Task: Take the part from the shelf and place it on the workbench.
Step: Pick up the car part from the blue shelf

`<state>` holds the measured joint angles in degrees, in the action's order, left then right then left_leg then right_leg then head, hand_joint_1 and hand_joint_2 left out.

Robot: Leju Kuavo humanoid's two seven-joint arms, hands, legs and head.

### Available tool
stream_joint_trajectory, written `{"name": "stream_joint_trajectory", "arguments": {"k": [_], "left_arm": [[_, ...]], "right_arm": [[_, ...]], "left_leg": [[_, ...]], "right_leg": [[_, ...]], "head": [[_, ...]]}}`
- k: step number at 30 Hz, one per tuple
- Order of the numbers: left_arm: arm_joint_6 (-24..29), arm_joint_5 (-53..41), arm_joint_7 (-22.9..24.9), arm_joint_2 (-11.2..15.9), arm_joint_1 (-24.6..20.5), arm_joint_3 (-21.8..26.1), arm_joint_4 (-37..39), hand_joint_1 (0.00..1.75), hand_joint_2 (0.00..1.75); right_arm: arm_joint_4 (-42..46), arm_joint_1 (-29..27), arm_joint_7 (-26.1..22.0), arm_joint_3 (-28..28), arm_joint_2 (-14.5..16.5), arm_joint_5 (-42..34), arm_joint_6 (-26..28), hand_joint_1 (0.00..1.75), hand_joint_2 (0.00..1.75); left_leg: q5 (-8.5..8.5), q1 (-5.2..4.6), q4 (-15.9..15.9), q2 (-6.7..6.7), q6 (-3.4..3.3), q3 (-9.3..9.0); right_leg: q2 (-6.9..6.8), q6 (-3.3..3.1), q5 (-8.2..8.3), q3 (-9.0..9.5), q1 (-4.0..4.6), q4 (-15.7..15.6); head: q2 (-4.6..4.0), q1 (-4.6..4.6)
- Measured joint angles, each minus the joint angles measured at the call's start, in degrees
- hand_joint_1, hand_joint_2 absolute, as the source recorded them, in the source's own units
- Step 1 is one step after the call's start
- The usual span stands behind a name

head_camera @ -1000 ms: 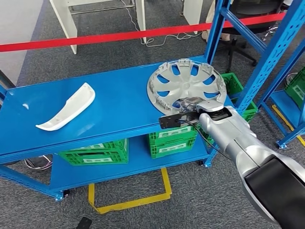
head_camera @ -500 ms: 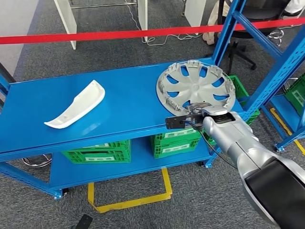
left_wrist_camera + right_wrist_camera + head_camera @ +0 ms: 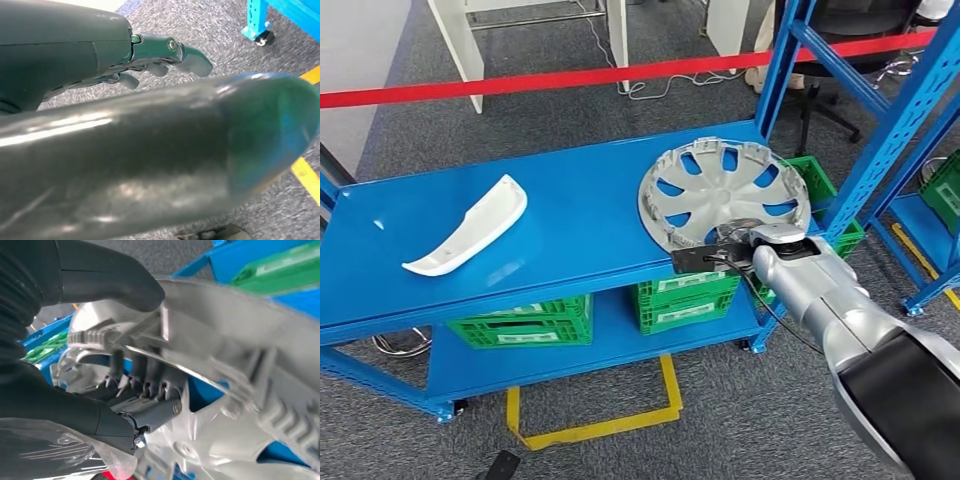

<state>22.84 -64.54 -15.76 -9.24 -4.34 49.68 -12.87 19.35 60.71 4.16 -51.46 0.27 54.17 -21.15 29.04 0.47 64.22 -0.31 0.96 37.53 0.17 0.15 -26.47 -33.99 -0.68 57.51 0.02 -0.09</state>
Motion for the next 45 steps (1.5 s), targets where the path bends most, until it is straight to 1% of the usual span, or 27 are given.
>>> {"name": "stream_joint_trajectory", "arguments": {"k": [2, 3, 4, 5, 7, 8, 10, 13, 15, 17, 18, 19, 20, 22, 23, 25, 27, 29, 30, 32, 33, 34, 35, 37, 39, 43, 45], "left_arm": [[-0.04, 0.00, -0.34, -0.01, 0.03, 0.00, 0.00, 0.00, 0.00], [-0.11, 0.00, -0.52, -0.02, 0.05, 0.00, 0.00, 0.00, 0.00], [-0.21, 0.01, -0.71, -0.01, 0.04, 0.00, 0.00, 0.00, 0.00], [-0.33, 0.01, -0.87, 0.02, 0.01, 0.00, 0.00, 0.00, 0.00], [-0.46, 0.03, -1.14, 0.07, -0.04, 0.00, 0.00, 0.00, 0.00], [-0.49, 0.04, -1.30, 0.08, -0.07, 0.00, 0.00, 0.00, 0.00], [-1.03, 0.14, -1.79, 0.06, -0.09, 0.00, 0.00, 0.00, 0.00], [-3.03, 0.57, -3.09, 0.15, -0.06, 0.03, 0.00, 0.00, 0.00], [-3.69, 0.70, -3.57, 0.25, -0.15, 0.06, 0.00, 0.00, 0.00], [-3.89, 0.70, -3.71, 0.27, -0.16, 0.07, 0.00, 0.00, 0.00], [-3.94, 0.71, -3.72, 0.28, -0.13, 0.07, 0.00, 0.00, 0.00], [-3.98, 0.73, -3.72, 0.31, -0.12, 0.07, 0.00, 0.00, 0.00], [-4.02, 0.74, -3.72, 0.34, -0.12, 0.07, 0.00, 0.00, 0.44], [-4.15, 0.89, -3.86, 0.39, -0.12, 0.08, 0.00, 0.00, 1.31], [-4.31, 1.06, -4.09, 0.39, -0.15, 0.09, 0.00, 0.00, 1.75], [-4.76, 1.39, -4.72, 0.40, -0.21, 0.12, 0.00, 0.00, 1.75], [-5.35, 1.57, -5.28, 0.45, -0.23, 0.16, 0.00, 0.00, 1.75], [-6.34, 2.01, -6.04, 0.56, -0.21, 0.28, 0.00, 0.00, 1.75], [-6.82, 2.38, -6.54, 0.63, -0.20, 0.38, 0.00, 0.00, 1.75], [-6.96, 2.95, -7.39, 0.69, -0.11, 0.70, 0.00, 0.00, 1.75], [-6.49, 3.15, -7.58, 0.70, -0.06, 0.85, 0.00, 0.00, 1.75], [-5.84, 3.30, -7.68, 0.69, -0.04, 1.01, 0.00, 0.00, 1.75], [-5.19, 3.41, -7.73, 0.68, -0.05, 1.16, 0.00, 0.00, 1.75], [-4.23, 3.52, -7.81, 0.69, -0.10, 1.40, 0.00, 0.00, 1.75], [-3.54, 3.39, -7.84, 0.61, -0.17, 1.53, 0.01, 0.00, 1.75], [-2.36, 3.00, -7.68, 0.40, -0.16, 1.57, 0.01, 0.00, 1.75], [-1.75, 2.97, -7.65, 0.34, -0.24, 1.63, 0.01, 0.00, 1.75]], "right_arm": [[-0.01, -0.26, -0.32, 0.01, -0.11, -0.05, 0.33, 1.75, 1.75], [-0.01, -0.44, -0.46, 0.01, -0.15, -0.10, 0.58, 1.75, 1.75], [-0.01, -0.62, -0.61, 0.01, -0.18, -0.15, 0.86, 1.75, 1.75], [-0.01, -0.77, -0.78, 0.01, -0.21, -0.19, 1.10, 1.75, 1.75], [0.00, -0.96, -1.12, 0.01, -0.27, -0.20, 1.44, 1.75, 1.75], [0.01, -0.99, -1.29, 0.01, -0.31, -0.20, 1.63, 1.75, 1.75], [0.02, -1.01, -1.61, 0.02, -0.40, -0.20, 2.12, 1.75, 1.75], [0.06, -1.02, -2.13, 0.03, -0.59, -0.25, 2.79, 1.75, 1.75], [0.08, -1.03, -2.27, 0.03, -0.81, -0.26, 2.91, 1.75, 1.75], [0.07, -1.24, -2.31, 0.03, -0.96, -0.27, 2.93, 1.75, 1.75], [0.07, -1.41, -2.32, 0.03, -0.99, -0.27, 2.94, 1.75, 1.75], [0.07, -1.57, -2.35, 0.03, -1.03, -0.27, 2.94, 1.75, 1.75], [0.07, -1.66, -2.39, 0.03, -1.05, -0.27, 2.95, 1.75, 1.75], [0.09, -1.64, -2.47, 0.04, -1.09, -0.27, 3.02, 1.75, 1.75], [0.16, -1.56, -2.58, 0.05, -1.10, -0.26, 3.18, 1.75, 1.75], [0.44, -1.47, -2.90, 0.05, -1.10, -0.27, 3.87, 1.75, 1.75], [0.81, -1.50, -3.16, 0.04, -1.09, -0.25, 4.89, 1.75, 1.75], [1.34, -1.58, -3.30, 0.02, -1.02, -0.22, 6.32, 1.75, 1.75], [1.65, -1.65, -3.38, 0.02, -0.98, -0.17, 7.24, 1.75, 1.75], [2.29, -1.96, -3.73, 0.01, -0.97, -0.07, 9.25, 1.75, 1.75], [2.73, -2.25, -4.03, -0.01, -0.98, -0.03, 10.36, 1.75, 1.75], [3.38, -2.63, -4.45, -0.02, -0.98, -0.03, 11.67, 1.75, 1.75], [4.21, -3.03, -4.88, -0.02, -1.01, -0.05, 13.15, 1.75, 1.75], [6.48, -3.72, -5.74, 0.00, -1.15, -0.10, 16.50, 1.75, 1.75], [9.57, -4.24, -6.29, 0.03, -1.57, -0.03, 20.06, 1.75, 1.75], [17.55, -6.06, -6.27, 0.10, -3.24, 1.15, 24.21, 1.75, 1.75], [21.80, -6.96, -5.81, 0.14, -4.07, 2.34, 25.76, 1.75, 1.75]], "left_leg": [[3.25, 0.22, 7.44, 0.04, 0.44, 3.24], [3.74, 0.32, 9.73, 0.05, 0.55, 4.23], [3.17, 0.39, 10.03, 0.05, 0.61, 4.33], [1.55, 0.46, 8.00, 0.05, 0.62, 3.37], [-2.21, 0.52, 0.50, 0.05, 0.51, -0.15], [-3.20, 0.47, -2.75, 0.06, 0.32, -1.62], [-3.21, 0.25, -5.27, 0.06, -0.20, -2.67], [-3.39, 0.29, -5.81, 0.15, -1.42, -2.81], [-3.62, 0.39, -6.12, 0.25, -2.12, -2.93], [-3.62, 0.28, -6.11, 0.29, -2.42, -2.90], [-3.60, 0.24, -6.09, 0.29, -2.46, -2.92], [-3.59, 0.21, -6.08, 0.28, -2.49, -2.96], [-3.56, 0.20, -6.06, 0.25, -2.48, -3.02], [-3.45, 0.19, -6.02, 0.19, -2.33, -3.15], [-3.37, 0.09, -5.93, 0.19, -2.13, -3.11], [-3.34, -0.06, -5.91, 0.19, -1.59, -2.98], [-3.35, -0.07, -5.94, 0.17, -0.96, -2.90], [-2.10, 0.05, -4.36, 0.16, -0.31, -2.27], [-0.58, 0.14, -1.93, 0.16, -0.01, -1.25], [3.13, 0.27, 5.52, 0.17, 0.42, 1.90], [4.25, 0.30, 8.75, 0.16, 0.55, 3.30], [4.24, 0.31, 10.20, 0.17, 0.60, 3.94], [3.15, 0.32, 9.55, 0.17, 0.58, 3.68], [-1.05, 0.34, 2.85, 0.17, 0.31, 0.89], [-3.40, 0.23, -3.33, 0.17, -0.15, -1.58], [-3.13, 0.17, -5.25, 0.06, -1.18, -2.04], [-3.27, 0.31, -5.57, 0.11, -1.91, -2.19]], "right_leg": [[-0.08, -0.17, -0.04, 0.08, -0.02, -0.01], [-0.07, -0.19, -0.06, 0.12, -0.02, 0.00], [-0.04, -0.18, -0.10, 0.19, -0.03, 0.02], [-0.01, -0.14, -0.15, 0.28, -0.04, 0.05], [0.08, 0.16, -0.34, 0.36, 0.03, 0.21], [0.14, 0.40, -0.41, 0.25, 0.11, 0.34], [0.25, 0.96, -0.39, -0.01, 0.27, 0.38], [0.25, 1.84, -0.94, -0.51, 0.07, 0.77], [0.19, 2.20, -3.57, -2.76, 0.00, 5.26], [0.16, 2.36, -6.91, -6.51, 0.01, 13.25], [0.16, 2.39, -7.62, -7.97, 0.01, 16.12], [0.16, 2.35, -7.20, -8.50, 0.02, 16.92], [0.16, 2.23, -5.74, -7.89, 0.02, 15.35], [0.15, 1.82, -1.75, -4.34, 0.06, 7.59], [0.17, 1.62, -0.56, -2.48, 0.13, 3.92], [0.23, 1.38, -0.13, -0.62, 0.30, 0.54], [0.23, 1.00, -0.10, -0.35, 0.30, 0.28], [0.08, 0.39, 0.11, -0.24, 0.09, 0.07], [-0.03, 0.14, 0.19, -0.18, -0.03, -0.03], [-0.10, -0.12, 0.16, -0.19, -0.03, 0.00], [-0.09, -0.15, 0.14, -0.18, -0.02, 0.02], [-0.03, -0.17, 0.10, -0.17, -0.01, 0.06], [0.06, -0.16, 0.06, -0.14, -0.01, 0.13], [0.26, -0.01, -0.15, -0.10, -0.03, 0.30], [0.41, 0.36, -0.29, -0.48, 0.20, 0.62], [0.35, 1.34, -0.59, -1.33, 0.31, 0.95], [0.26, 1.77, -2.71, -2.95, 0.21, 4.03]], "head": [[0.00, -0.16], [0.00, -0.17], [0.00, -0.17], [0.00, -0.16], [0.00, -0.16], [0.00, -0.14], [0.00, -0.12], [0.00, -0.08], [0.00, 0.09], [0.00, 0.21], [0.00, 0.21], [0.00, 0.22], [0.00, 0.22], [0.00, 0.23], [0.00, 0.23], [0.00, 0.20], [0.00, 0.17], [0.00, 0.04], [0.00, -0.03], [0.00, -0.13], [0.00, -0.11], [0.00, -0.11], [0.00, -0.13], [0.00, -0.12], [0.00, -0.13], [0.00, -0.05], [0.00, 0.04]]}}
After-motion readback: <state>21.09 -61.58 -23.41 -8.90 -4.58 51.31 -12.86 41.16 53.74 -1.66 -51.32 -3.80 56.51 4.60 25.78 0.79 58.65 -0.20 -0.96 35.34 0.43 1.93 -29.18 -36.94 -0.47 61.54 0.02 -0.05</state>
